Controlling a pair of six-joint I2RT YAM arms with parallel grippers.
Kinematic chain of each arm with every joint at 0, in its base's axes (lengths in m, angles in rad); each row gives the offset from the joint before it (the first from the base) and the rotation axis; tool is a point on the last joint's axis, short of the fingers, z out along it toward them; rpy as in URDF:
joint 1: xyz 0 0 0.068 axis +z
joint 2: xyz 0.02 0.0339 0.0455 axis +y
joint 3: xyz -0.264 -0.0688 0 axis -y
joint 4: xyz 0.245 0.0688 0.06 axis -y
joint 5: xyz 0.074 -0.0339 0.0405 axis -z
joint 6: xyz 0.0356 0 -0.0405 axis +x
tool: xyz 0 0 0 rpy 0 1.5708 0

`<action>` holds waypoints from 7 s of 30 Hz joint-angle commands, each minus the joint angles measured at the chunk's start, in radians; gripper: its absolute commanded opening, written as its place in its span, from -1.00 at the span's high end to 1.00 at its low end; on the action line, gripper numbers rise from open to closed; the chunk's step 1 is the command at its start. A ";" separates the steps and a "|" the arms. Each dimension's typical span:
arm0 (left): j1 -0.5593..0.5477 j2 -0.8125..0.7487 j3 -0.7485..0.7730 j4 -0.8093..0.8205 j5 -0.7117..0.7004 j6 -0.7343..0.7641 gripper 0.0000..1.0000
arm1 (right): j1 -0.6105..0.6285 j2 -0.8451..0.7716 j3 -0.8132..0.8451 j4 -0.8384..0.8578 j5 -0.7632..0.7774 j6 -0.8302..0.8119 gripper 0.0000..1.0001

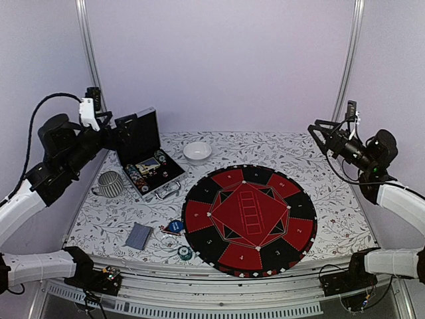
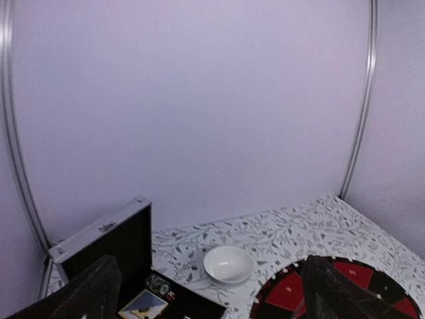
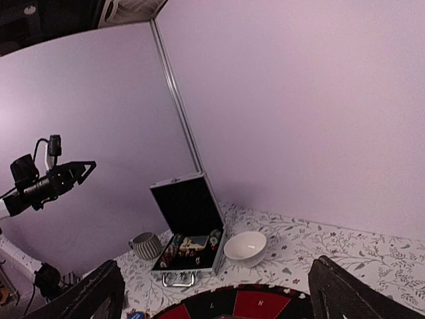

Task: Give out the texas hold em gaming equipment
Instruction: Pick up the dealer button from the corner of the board, then pass from the left arm to the right

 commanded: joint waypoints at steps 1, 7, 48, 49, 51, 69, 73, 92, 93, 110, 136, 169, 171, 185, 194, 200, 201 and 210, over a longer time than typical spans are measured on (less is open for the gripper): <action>-0.148 0.083 0.078 -0.434 0.115 -0.075 -0.93 | 0.224 0.042 0.144 -0.362 0.096 -0.177 -0.98; -0.382 0.257 0.153 -0.672 0.120 -0.253 -0.96 | 0.429 0.165 0.263 -0.548 0.259 -0.281 -0.98; -0.441 0.579 0.063 -0.891 0.162 -0.464 -0.77 | 0.562 0.376 0.355 -0.682 0.364 -0.391 -0.98; -0.444 0.595 0.068 -0.902 0.170 -0.460 -0.73 | 0.563 0.375 0.353 -0.683 0.365 -0.390 -0.98; -0.458 0.620 0.077 -0.913 0.180 -0.452 -0.70 | 0.563 0.371 0.350 -0.684 0.368 -0.390 -0.97; -0.486 0.799 0.121 -0.903 0.126 -0.417 -0.60 | 0.563 0.386 0.345 -0.698 0.376 -0.398 -0.98; -0.487 0.815 0.107 -0.869 0.159 -0.404 -0.59 | 0.564 0.391 0.346 -0.703 0.377 -0.399 -0.98; -0.511 0.824 0.144 -0.920 0.147 -0.407 -0.73 | 0.563 0.411 0.349 -0.709 0.366 -0.404 -0.98; -0.512 0.817 0.148 -0.917 0.148 -0.407 -0.74 | 0.564 0.414 0.350 -0.709 0.364 -0.403 -0.98; -0.508 0.877 0.177 -0.897 0.138 -0.397 -0.76 | 0.563 0.419 0.351 -0.728 0.358 -0.408 -0.97; -0.456 0.816 0.056 -0.848 0.198 -0.426 -0.55 | 0.564 0.441 0.359 -0.732 0.349 -0.406 -0.98; -0.485 0.625 0.306 -1.013 0.086 -0.289 0.10 | 0.564 0.448 0.473 -0.787 0.279 -0.205 -0.91; -0.486 0.597 0.318 -0.979 0.045 -0.263 0.10 | 0.571 0.483 0.501 -0.777 0.216 -0.136 -0.76; -0.588 0.568 0.349 -0.741 -0.171 -0.089 0.14 | 0.783 0.763 0.732 -0.673 -0.143 0.028 -0.07; -0.616 0.549 0.337 -0.679 -0.167 -0.068 0.14 | 0.808 0.865 0.788 -0.669 -0.137 0.058 0.01; -0.618 0.559 0.333 -0.674 -0.171 -0.066 0.14 | 0.809 0.894 0.805 -0.665 -0.116 0.065 0.09; -0.619 0.561 0.332 -0.673 -0.171 -0.067 0.14 | 0.809 0.898 0.805 -0.664 -0.113 0.066 0.13; -0.618 0.565 0.321 -0.674 -0.179 -0.067 0.14 | 0.808 0.886 0.792 -0.680 -0.070 0.051 0.93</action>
